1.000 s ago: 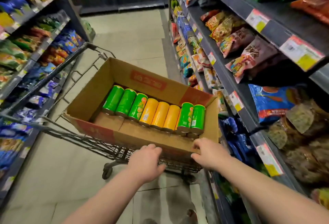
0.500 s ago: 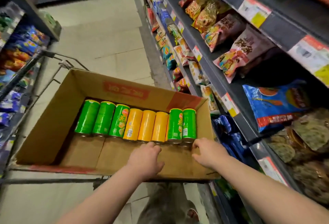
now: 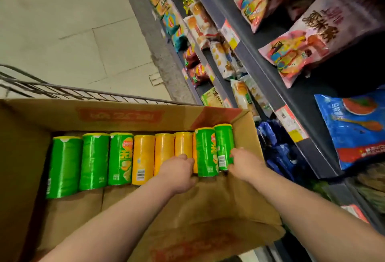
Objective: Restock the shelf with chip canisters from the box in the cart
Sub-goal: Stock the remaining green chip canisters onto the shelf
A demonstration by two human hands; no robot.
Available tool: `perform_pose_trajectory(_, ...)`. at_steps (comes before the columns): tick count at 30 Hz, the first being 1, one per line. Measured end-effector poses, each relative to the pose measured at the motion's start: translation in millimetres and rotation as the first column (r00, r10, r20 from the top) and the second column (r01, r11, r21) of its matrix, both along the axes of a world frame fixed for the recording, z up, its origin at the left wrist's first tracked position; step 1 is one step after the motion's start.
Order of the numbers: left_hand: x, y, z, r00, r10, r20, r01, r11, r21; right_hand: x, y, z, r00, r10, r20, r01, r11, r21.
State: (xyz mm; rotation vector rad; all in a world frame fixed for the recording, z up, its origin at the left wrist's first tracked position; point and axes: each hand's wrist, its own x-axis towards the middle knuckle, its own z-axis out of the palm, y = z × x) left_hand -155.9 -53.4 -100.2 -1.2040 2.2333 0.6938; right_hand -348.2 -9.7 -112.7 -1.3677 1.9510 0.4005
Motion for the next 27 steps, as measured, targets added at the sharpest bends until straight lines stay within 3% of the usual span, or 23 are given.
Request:
perform_pose_trajectory(4, -13.2, -16.5, -23.0, 0.996, 0.086, -0.024, -0.083, 0.990, 0.114, -5.8, -16.3, -24.7, 0.988, -0.153, 0.016, 0.152, 0.988, 0.019)
perform_pose_trajectory(8, -29.8, -23.8, -44.0, 0.949, 0.307, -0.076, -0.274, 0.917, 0.290, -7.1, -20.9, -48.2, 0.939, -0.338, 0.056, 0.337, 0.941, 0.041)
perform_pose_trajectory(15, -44.0, -25.9, -78.9, 0.693, 0.718, -0.059, -0.624, 0.640, 0.449, 0.6, -23.1, -71.7, 0.835, -0.535, 0.128, 0.539, 0.842, 0.008)
perform_pose_trajectory(20, -40.8, -27.1, -91.5, 0.633, 0.772, -0.059, -0.682, 0.593, 0.429, 10.0, -19.7, -80.7, 0.721, -0.652, 0.232, 0.644, 0.755, 0.119)
perform_pose_trajectory(27, -37.3, -26.5, -87.9, 0.610, 0.787, -0.089, -0.682, 0.578, 0.448, 14.8, -13.4, -79.9, 0.587, -0.754, 0.294, 0.755, 0.641, 0.137)
